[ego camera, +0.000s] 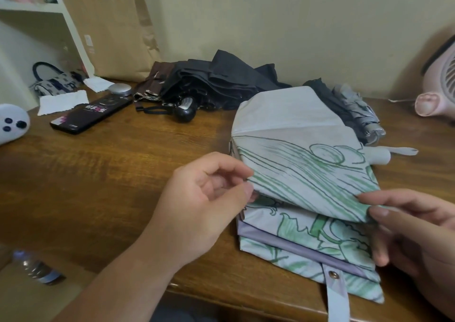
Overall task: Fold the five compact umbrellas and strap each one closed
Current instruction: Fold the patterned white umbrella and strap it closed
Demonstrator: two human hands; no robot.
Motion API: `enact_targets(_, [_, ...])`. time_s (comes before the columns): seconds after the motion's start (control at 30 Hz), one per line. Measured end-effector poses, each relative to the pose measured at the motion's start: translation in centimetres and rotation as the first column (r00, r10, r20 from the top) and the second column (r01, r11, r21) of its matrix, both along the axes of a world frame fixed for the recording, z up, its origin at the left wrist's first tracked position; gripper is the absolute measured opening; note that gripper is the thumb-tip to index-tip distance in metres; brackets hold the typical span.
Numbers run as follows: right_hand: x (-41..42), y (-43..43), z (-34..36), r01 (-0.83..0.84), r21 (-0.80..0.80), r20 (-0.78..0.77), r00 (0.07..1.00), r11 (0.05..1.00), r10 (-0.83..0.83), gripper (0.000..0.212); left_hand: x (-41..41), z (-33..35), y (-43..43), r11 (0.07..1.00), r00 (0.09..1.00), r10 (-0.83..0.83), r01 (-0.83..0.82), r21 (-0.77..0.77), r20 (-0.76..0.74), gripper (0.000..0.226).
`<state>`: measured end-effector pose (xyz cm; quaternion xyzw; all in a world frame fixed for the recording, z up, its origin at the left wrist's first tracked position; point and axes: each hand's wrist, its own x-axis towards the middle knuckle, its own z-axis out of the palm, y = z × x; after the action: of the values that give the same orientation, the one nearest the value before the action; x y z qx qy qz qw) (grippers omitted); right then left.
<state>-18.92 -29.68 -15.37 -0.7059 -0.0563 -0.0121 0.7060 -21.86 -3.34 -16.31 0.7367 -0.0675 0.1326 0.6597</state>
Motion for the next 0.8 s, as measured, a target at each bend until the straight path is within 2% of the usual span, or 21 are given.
enact_targets(0.07, [-0.1,0.1,0.1,-0.035,0.005,-0.002,0.999,0.999,0.035,0.023,0.1,0.2,-0.3,0.996,0.997,0.066,-0.067,-0.057,-0.029,0.025])
enact_targets(0.13, [-0.2,0.1,0.0,-0.051,0.003,-0.001,0.999,0.999,0.051,0.022,0.5,0.2,-0.4,0.987,0.986,0.155,-0.157,-0.03,-0.057,0.021])
enact_targets(0.2, [-0.1,0.0,-0.5,-0.006,-0.052,0.023,1.0,0.999,0.007,0.03,0.8,0.0,-0.4,0.976,0.973,0.215,-0.214,0.027,-0.087,0.021])
enact_targets(0.37, [0.3,-0.5,-1.9,0.087,-0.176,0.104,0.992,0.981,-0.07,0.027,0.8,-0.4,0.0,0.992,0.979,0.126,-0.128,-0.004,-0.16,0.023])
enact_targets(0.47, [0.5,-0.8,-2.3,0.104,-0.194,0.115,0.99,0.975,-0.083,0.029,0.8,-0.3,0.0,0.993,0.98,0.09,-0.103,-0.063,-0.178,0.026])
enact_targets(0.57, [0.5,-0.6,-2.3,0.097,-0.188,0.124,0.989,0.977,-0.074,0.021,1.0,-0.1,-0.1,0.992,0.978,0.076,-0.095,-0.089,-0.192,0.029])
enact_targets(0.8, [0.6,-0.8,-2.7,0.095,-0.198,0.148,0.987,0.976,-0.066,0.024,1.5,0.3,0.5,0.998,0.973,0.061,-0.059,0.015,-0.222,0.036])
